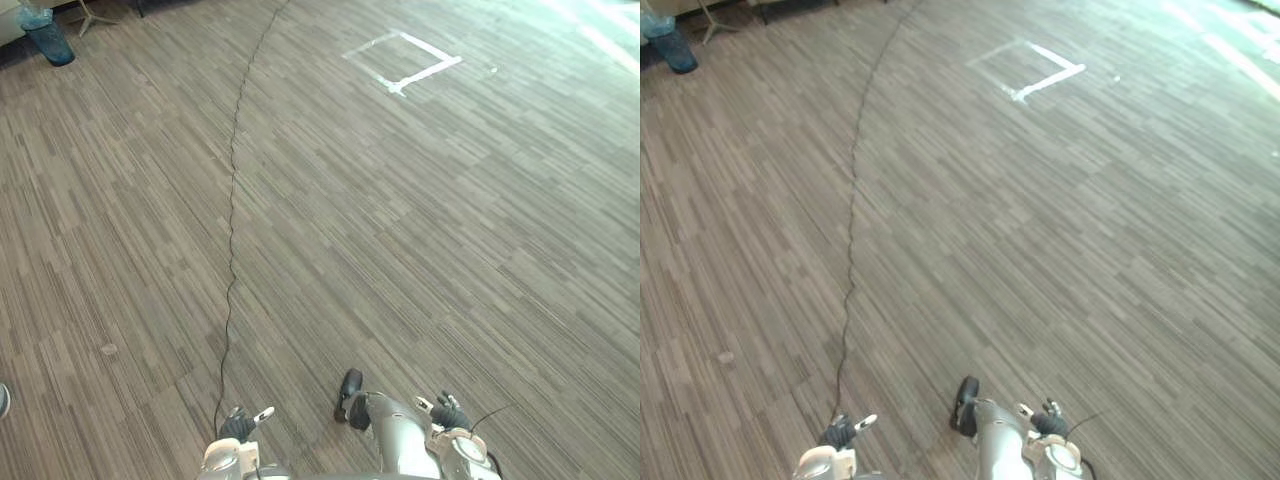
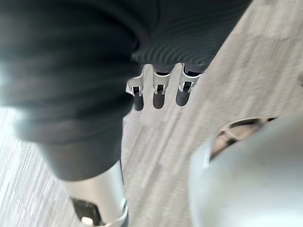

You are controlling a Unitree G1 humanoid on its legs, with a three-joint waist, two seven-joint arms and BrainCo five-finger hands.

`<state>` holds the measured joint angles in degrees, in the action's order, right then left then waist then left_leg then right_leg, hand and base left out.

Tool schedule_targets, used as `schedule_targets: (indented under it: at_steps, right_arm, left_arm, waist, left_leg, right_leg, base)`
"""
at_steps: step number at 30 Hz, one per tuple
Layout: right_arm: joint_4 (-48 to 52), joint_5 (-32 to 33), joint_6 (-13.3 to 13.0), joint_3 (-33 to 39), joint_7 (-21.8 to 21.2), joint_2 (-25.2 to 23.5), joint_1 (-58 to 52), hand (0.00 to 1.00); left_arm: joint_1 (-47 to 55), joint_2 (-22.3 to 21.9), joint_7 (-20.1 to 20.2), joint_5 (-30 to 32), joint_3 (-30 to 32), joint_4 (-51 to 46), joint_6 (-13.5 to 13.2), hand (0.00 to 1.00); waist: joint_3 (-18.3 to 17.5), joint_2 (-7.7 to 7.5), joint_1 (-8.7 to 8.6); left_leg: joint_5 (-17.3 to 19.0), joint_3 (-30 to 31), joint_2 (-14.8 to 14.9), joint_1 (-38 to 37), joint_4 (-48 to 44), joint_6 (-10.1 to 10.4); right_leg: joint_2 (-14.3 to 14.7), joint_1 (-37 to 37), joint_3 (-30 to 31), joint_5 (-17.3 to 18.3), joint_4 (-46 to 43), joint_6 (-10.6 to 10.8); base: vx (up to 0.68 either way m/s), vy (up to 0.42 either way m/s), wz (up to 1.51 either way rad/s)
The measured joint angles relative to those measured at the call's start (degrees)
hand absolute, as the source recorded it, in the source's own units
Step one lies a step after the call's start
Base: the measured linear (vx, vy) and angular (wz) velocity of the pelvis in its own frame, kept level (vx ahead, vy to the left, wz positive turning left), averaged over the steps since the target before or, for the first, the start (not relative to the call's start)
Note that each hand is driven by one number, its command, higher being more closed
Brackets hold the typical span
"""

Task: Pick up cushions and gather them together orderly.

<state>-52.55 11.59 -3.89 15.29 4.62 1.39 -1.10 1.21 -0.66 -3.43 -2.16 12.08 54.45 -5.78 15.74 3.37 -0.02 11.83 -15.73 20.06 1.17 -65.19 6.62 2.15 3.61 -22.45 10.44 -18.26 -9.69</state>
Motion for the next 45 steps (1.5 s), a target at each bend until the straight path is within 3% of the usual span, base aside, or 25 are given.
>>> schedule_targets:
  at_steps: [3,7,9,11,12,13,14,16,17,19,20,22,24,26,28,29,30,32,33,35,37,40,43,44,45]
  right_arm:
    - [-0.1,0.7,0.1,-0.8,0.1,-1.6,-0.1,0.00]
    - [-0.7,0.7,0.4,-1.9,0.2,-2.3,0.1,0.00]
    - [-2.0,0.7,0.4,-1.9,0.4,-2.5,0.1,0.00]
    - [-3.5,0.5,0.6,-1.9,0.5,-3.3,-0.2,0.00]
    - [-2.9,-0.1,0.5,-1.9,0.5,-4.1,-1.1,0.00]
    - [-2.5,-0.3,0.4,-2.0,0.4,-4.8,-1.5,0.00]
    - [-2.5,-0.4,0.4,-2.3,0.1,-5.3,-1.4,0.00]
    - [-2.3,-0.4,0.3,-1.8,0.1,-5.1,-1.2,0.00]
    - [-2.0,-0.4,-0.2,-1.9,-0.1,-4.8,-1.0,0.00]
    - [-1.0,-0.5,-0.5,-2.2,-0.4,-4.8,-0.9,0.00]
    - [-0.9,-0.5,-0.8,-2.4,-0.6,-4.7,-0.5,0.00]
    - [-0.9,-0.5,-0.9,-2.6,-0.8,-3.6,0.6,0.00]
    - [-1.7,-0.5,-0.8,-2.7,-1.1,-1.8,1.7,0.00]
    - [-4.3,-0.6,-0.4,-2.7,-1.1,0.0,1.9,0.00]
    - [-4.5,-0.4,-0.6,-2.0,-1.2,0.9,1.4,0.00]
    - [-4.4,-0.4,-0.7,-1.9,-1.2,1.1,1.4,0.00]
    - [-3.9,-0.5,-0.9,-1.7,-1.3,1.4,1.5,0.00]
    - [-2.9,-0.5,-0.6,-1.4,-1.1,2.1,1.5,0.00]
    - [-2.9,-0.4,-0.6,-1.4,-0.9,2.2,1.5,0.00]
    - [-3.0,-0.3,-0.1,-1.5,-0.4,0.8,1.2,0.00]
    - [-3.9,-0.3,0.1,-2.7,-0.2,-0.1,1.4,0.00]
    - [-5.3,-0.3,0.3,-2.4,0.0,-0.3,2.5,0.00]
    - [-5.8,-0.3,0.4,-2.6,0.3,-0.4,2.1,0.00]
    - [-5.9,-0.3,0.4,-2.6,0.3,-0.4,1.7,0.00]
    - [-6.0,-0.4,0.4,-2.5,0.4,-1.0,0.9,0.00]
  left_arm:
    - [0.7,0.6,0.0,-0.2,-0.1,-2.5,-0.3,0.00]
    - [1.8,-0.2,-0.2,-1.0,1.7,-4.4,-1.3,0.00]
    - [3.2,0.0,-0.5,-3.1,1.9,-4.5,-1.6,0.00]
    - [3.2,0.5,-0.5,-4.2,1.8,-4.5,-2.0,0.00]
    - [3.3,1.6,-0.4,-4.1,1.8,-4.2,-2.0,0.00]
    - [3.2,2.1,-0.4,-4.1,1.8,-4.1,-2.0,0.00]
    - [3.1,3.0,-0.4,-4.0,1.6,-3.8,-2.2,0.00]
    - [1.9,4.4,-0.7,-4.0,0.0,-1.3,-1.7,0.00]
    - [1.8,4.6,-1.1,-3.6,-0.3,0.1,-1.1,0.00]
    - [1.8,4.3,-1.4,-3.6,-0.9,0.9,-1.0,0.00]
    - [1.9,4.6,-1.4,-3.6,-1.9,2.0,-1.0,0.00]
    - [1.2,4.9,-1.4,-3.4,-3.7,2.7,-1.0,0.00]
    - [1.3,5.0,-1.3,-2.4,-5.5,3.6,-1.0,0.00]
    - [1.8,5.1,-1.3,-2.3,-6.5,3.7,-0.9,0.00]
    - [2.6,4.8,-1.3,-2.1,-6.1,4.2,-0.8,0.00]
    - [2.9,4.1,-1.2,-1.1,-5.7,4.3,-0.9,0.00]
    - [2.7,3.2,-1.2,-0.8,-5.5,4.2,-1.0,0.00]
    - [2.5,1.9,-1.1,-0.6,-4.0,4.1,-1.1,0.00]
    - [2.5,1.4,-0.9,-0.6,-3.0,3.5,-1.1,0.00]
    - [2.5,2.4,-0.9,-0.5,-1.9,1.3,-1.2,0.00]
    - [2.5,3.8,-0.9,-0.8,-1.9,-0.4,-1.5,0.00]
    - [2.5,3.1,-0.9,-2.4,-1.6,-2.2,-2.6,0.00]
    - [2.5,1.8,-1.2,-3.8,-1.3,-3.1,-2.9,0.00]
    - [2.5,1.9,-1.0,-4.4,-1.7,-3.2,-3.2,0.00]
    - [2.5,2.1,-0.8,-4.7,-1.5,-3.5,-3.4,0.00]
  waist:
    - [-0.3,-2.17,0.58]
    - [-0.3,-2.04,3.52]
    - [-1.0,-2.44,3.87]
    - [-2.4,-3.84,4.78]
    - [-3.7,-5.87,4.81]
    - [-4.1,-6.91,4.88]
    - [-4.0,-8.42,4.93]
    - [-3.7,-9.08,3.70]
    - [-3.0,-8.25,3.09]
    - [-2.8,-7.40,3.09]
    - [-2.8,-7.27,2.64]
    - [-2.4,-6.66,1.42]
    - [-2.0,-6.00,-0.08]
    - [-1.7,-5.60,-0.88]
    - [-2.2,-5.11,-1.46]
    - [-2.8,-3.54,-1.52]
    - [-2.6,-1.56,-1.41]
    - [-1.8,0.92,-1.50]
    - [-1.2,1.68,-1.45]
    - [0.3,-0.80,-0.73]
    - [0.3,-3.32,0.19]
    - [0.5,-2.88,1.78]
    - [0.5,-2.44,3.17]
    - [0.0,-2.28,3.57]
    - [-0.7,-3.05,4.01]
  left_leg:
    - [2.3,-1.2,-2.5,9.1,5.2,-1.7]
    - [1.5,2.7,-9.6,16.7,32.5,-2.4]
    - [-3.3,7.5,-13.5,17.9,47.6,-1.2]
    - [-10.3,7.5,-14.5,18.2,43.7,-2.3]
    - [-7.7,5.8,-15.0,18.5,40.0,-4.5]
    - [-6.4,4.5,-15.2,18.1,38.7,-5.0]
    - [-3.4,2.6,-15.8,15.6,37.4,-6.4]
    - [0.8,1.1,-16.8,10.0,36.9,-7.8]
    - [2.9,0.4,-16.9,4.7,38.3,-8.2]
    - [5.0,-1.3,-16.5,-3.2,42.9,-7.9]
    - [5.1,-2.1,-16.3,-8.1,47.2,-7.8]
    - [5.1,-2.8,-15.7,-12.7,52.1,-7.7]
    - [4.7,-4.3,-15.6,-16.4,57.1,-7.0]
    - [5.7,-4.2,-16.3,-21.9,60.7,-4.1]
    - [6.1,-2.4,-15.8,-24.7,58.7,-3.4]
    - [6.1,-0.7,-13.8,-23.2,52.8,-3.4]
    - [4.2,1.8,-10.5,-19.3,40.8,-1.1]
    - [-3.3,6.5,-5.9,-9.9,18.0,2.0]
    - [-2.0,6.5,-3.6,-5.8,8.0,2.0]
    - [1.4,4.9,-3.6,-0.4,0.9,0.4]
    - [3.2,2.7,-6.2,6.3,6.6,-1.7]
    - [3.0,3.7,-11.5,13.8,30.3,-2.3]
    - [-4.7,7.7,-14.9,16.3,53.4,-0.9]
    - [-5.8,7.7,-14.5,17.8,54.1,-1.6]
    - [-9.9,7.5,-14.8,18.5,50.6,-2.3]
  right_leg:
    - [0.3,-8.2,4.6,2.1,5.5,1.3]
    - [-1.0,-17.1,13.5,5.2,9.9,4.7]
    - [-2.8,-20.9,18.0,8.8,11.0,7.2]
    - [-5.2,-22.5,21.8,11.1,9.5,8.8]
    - [-7.2,-20.2,23.1,11.0,3.8,9.0]
    - [-8.2,-17.9,23.4,10.9,-1.7,9.2]
    - [-10.2,-13.1,23.5,8.7,-14.3,12.1]
    - [-13.2,-6.0,22.3,3.8,-33.4,16.4]
    - [-14.9,-3.4,19.1,4.4,-39.9,15.5]
    - [-16.4,1.7,13.3,5.9,-42.3,12.9]
    - [-15.9,5.5,9.7,7.5,-39.4,11.4]
    - [-14.1,10.8,5.3,7.9,-30.4,11.5]
    - [-12.5,14.6,-0.2,2.4,-11.7,10.9]
    - [-10.2,16.5,-2.5,-6.0,2.7,9.2]
    - [-9.0,17.2,0.7,-12.5,-1.1,3.2]
    - [-8.1,17.9,0.9,-10.4,-5.3,2.2]
    - [-6.6,16.4,0.3,-6.9,-7.0,2.0]
    - [-3.3,11.8,0.8,-2.8,-6.4,1.6]
    - [-1.2,8.0,1.5,-1.5,-5.1,1.3]
    - [0.2,-1.4,4.1,1.3,-1.2,0.9]
    - [0.5,-8.2,7.8,2.7,4.4,0.9]
    - [0.2,-14.8,13.4,3.2,9.6,3.6]
    - [-1.3,-21.9,18.9,6.2,13.9,6.4]
    - [-1.7,-24.1,20.5,8.3,14.4,7.6]
    - [-3.1,-25.1,21.6,10.0,13.6,7.8]
  base:
    - [0.59,-0.062,-0.69]
    - [0.63,0.111,-1.16]
    - [0.56,0.265,-1.05]
    - [0.76,0.399,-1.10]
    - [0.86,0.422,-0.99]
    - [0.85,0.391,-0.75]
    - [0.54,0.266,-0.49]
    - [0.65,0.286,-0.31]
    - [0.62,0.226,-0.37]
    - [0.57,0.151,-0.52]
    - [0.65,0.116,-0.37]
    - [0.52,0.052,-0.11]
    - [0.45,0.010,0.06]
    - [0.67,-0.047,0.08]
    - [0.79,-0.142,0.04]
    - [0.71,-0.212,-0.17]
    - [0.70,-0.233,-0.24]
    - [0.70,-0.193,-0.31]
    - [0.70,-0.110,-0.44]
    - [0.74,-0.106,-0.52]
    - [0.58,-0.098,-0.70]
    - [0.60,0.025,-1.08]
    - [0.57,0.207,-0.91]
    - [0.83,0.411,-0.89]
    - [0.73,0.359,-0.79]
